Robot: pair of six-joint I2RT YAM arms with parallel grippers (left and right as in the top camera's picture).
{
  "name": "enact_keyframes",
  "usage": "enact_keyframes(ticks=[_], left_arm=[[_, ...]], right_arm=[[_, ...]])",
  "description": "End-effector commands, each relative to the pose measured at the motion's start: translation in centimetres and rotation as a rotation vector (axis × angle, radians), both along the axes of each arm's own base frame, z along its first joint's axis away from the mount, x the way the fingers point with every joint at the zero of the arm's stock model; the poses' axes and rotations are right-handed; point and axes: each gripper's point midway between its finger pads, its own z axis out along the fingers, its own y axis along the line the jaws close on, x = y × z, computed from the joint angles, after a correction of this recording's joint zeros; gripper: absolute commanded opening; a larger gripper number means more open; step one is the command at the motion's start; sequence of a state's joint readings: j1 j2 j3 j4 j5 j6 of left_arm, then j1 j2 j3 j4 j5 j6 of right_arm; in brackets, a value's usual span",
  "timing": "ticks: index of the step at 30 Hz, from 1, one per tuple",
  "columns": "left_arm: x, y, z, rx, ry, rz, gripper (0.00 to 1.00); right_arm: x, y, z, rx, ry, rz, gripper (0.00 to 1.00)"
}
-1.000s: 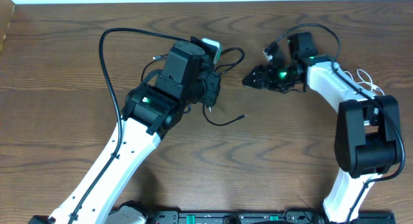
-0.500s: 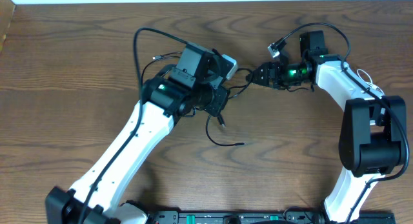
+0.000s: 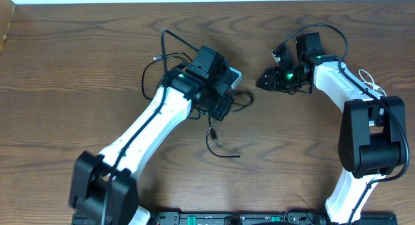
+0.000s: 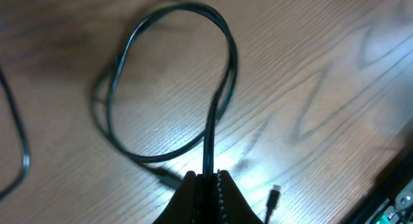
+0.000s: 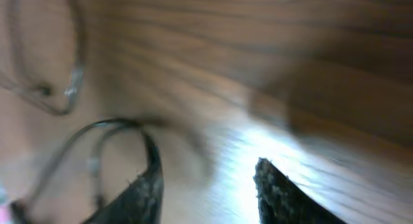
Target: Untangle cables
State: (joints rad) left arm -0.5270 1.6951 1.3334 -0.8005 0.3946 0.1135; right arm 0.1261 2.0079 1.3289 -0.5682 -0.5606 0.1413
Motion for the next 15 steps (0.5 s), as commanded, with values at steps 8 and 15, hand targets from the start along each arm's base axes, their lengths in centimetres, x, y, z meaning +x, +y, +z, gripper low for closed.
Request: enact_keyframes(ticks=[8,15], left_arm=[[-0.2,0.6,-5.0,0.119,0.087,-0.029,0.08],[-0.5,1.6,-5.4,0.177,0.094,-0.02,0.08]], right_arm=[[-1.0,1.8,0.5,0.064,-0.075,0.18,0.4],[-2.0,4.8,0.8,0.073,-0.147,0.331,0.45]])
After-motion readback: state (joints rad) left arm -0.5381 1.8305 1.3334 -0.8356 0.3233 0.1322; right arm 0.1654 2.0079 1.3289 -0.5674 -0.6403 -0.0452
